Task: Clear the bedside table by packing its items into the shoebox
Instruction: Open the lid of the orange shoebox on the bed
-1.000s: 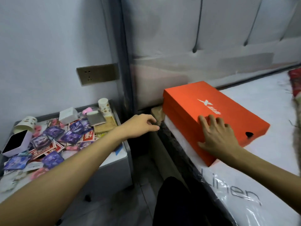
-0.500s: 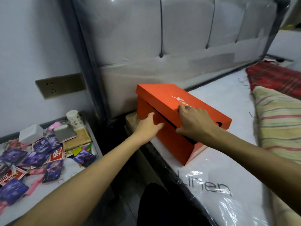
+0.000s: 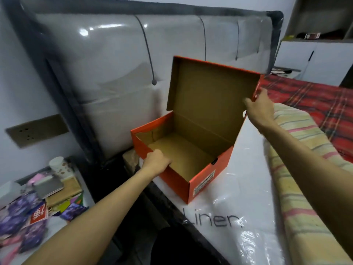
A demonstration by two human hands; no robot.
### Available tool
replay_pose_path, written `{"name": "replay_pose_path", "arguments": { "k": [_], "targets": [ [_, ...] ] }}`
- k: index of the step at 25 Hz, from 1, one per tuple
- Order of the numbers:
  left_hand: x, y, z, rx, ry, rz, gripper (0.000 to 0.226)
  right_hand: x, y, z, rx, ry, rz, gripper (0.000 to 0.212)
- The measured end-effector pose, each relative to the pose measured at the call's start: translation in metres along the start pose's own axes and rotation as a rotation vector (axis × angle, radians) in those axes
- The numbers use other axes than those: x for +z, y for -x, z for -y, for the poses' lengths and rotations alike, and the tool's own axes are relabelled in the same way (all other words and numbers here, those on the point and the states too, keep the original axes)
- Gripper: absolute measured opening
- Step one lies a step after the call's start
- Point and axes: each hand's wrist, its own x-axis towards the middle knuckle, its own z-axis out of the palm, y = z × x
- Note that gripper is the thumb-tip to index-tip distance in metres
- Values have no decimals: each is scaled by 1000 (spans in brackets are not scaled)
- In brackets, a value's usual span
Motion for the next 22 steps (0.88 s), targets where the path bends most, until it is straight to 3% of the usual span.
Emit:
{"name": "replay_pose_path", "arguments": {
  "k": [4, 8, 10, 11, 13, 15, 17, 20, 22],
  "targets": [
    [-3, 0, 3, -37, 168, 39, 16, 59, 26, -71, 467, -307, 313, 50],
    [-6, -5, 2, -57, 271, 55, 17, 77, 27, -78, 740, -633, 269, 29],
    [-6, -8, 4, -69, 280, 65, 33, 76, 22, -75, 802, -662, 271, 18],
    [-7, -6, 3, -71, 285, 66, 35, 74, 23, -73, 798, -621, 289, 17],
    [-9, -7, 6, -73, 260, 82, 13, 73, 25, -67, 750, -413, 308, 35],
    [-11, -6, 9, -91, 230, 112, 63, 74, 33, -61, 647, -45, 231, 72],
    [-15, -1, 12, -56, 205, 110, 75, 72, 45, -46, 504, 243, 168, 89],
    [-27, 13, 16, -17, 196, 110, 71, 71, 63, -22, 363, 398, 189, 78],
    [-38, 23, 21, -6, 198, 85, 66, 73, 78, -3, 244, 406, 297, 60]
  ]
}}
